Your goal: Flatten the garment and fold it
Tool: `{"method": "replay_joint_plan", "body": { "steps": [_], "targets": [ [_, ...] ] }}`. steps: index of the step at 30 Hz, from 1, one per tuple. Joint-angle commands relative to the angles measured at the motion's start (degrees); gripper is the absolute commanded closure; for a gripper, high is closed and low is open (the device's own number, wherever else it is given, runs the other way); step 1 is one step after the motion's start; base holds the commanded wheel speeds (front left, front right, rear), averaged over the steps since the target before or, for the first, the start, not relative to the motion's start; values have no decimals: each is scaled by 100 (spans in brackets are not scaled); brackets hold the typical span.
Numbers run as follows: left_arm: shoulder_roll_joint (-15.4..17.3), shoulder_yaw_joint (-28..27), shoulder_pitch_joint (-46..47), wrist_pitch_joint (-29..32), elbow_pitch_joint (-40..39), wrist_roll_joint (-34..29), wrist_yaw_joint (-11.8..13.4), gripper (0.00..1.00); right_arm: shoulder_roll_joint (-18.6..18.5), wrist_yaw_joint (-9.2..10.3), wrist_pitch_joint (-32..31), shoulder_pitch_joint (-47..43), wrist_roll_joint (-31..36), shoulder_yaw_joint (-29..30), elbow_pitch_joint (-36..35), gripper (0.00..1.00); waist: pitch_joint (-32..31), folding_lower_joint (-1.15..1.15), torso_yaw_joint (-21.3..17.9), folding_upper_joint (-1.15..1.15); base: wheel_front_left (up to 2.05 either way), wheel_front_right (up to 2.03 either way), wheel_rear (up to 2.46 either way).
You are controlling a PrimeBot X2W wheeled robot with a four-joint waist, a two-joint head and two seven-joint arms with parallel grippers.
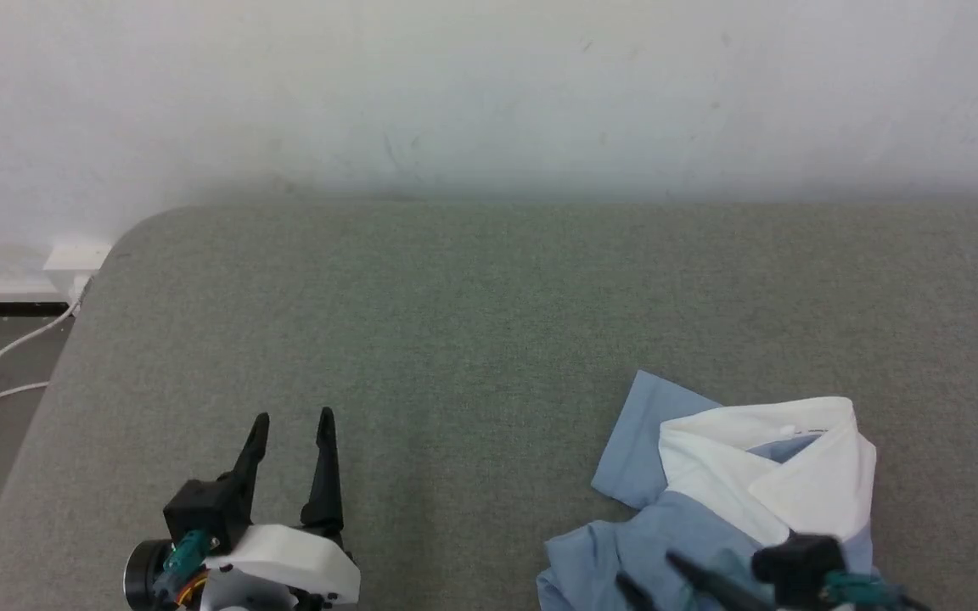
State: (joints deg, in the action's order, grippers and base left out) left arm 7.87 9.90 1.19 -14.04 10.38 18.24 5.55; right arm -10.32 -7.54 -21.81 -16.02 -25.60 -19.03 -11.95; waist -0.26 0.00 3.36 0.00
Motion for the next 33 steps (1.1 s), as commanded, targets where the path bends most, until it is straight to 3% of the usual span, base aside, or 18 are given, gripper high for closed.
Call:
{"method": "replay_joint_plan", "body": {
  "steps": [1, 10, 20, 33],
  "targets": [
    [37, -4, -26, 13, 12, 29, 11, 0, 37, 5, 324, 151, 49, 117, -53, 0, 33, 0, -8, 0, 0, 0, 0],
    [44, 4, 34, -2, 49, 46, 57, 0, 479, 5, 1953, 640, 1017, 1412, 213, 0, 106, 0, 2, 0, 0, 0, 0],
    [47, 308, 283, 170, 101, -110, 5, 0, 597, 5, 2378, 871, 1813, 2283, 598, 0, 232, 0, -88, 0, 0, 0, 0],
    [-387, 2077, 2137, 1473, 1114, -438, -1083, 0, 625, 5, 2233, 1127, 1850, 2215, 448, 0, 748, 0, -353, 0, 0, 0, 0]
  ]
}}
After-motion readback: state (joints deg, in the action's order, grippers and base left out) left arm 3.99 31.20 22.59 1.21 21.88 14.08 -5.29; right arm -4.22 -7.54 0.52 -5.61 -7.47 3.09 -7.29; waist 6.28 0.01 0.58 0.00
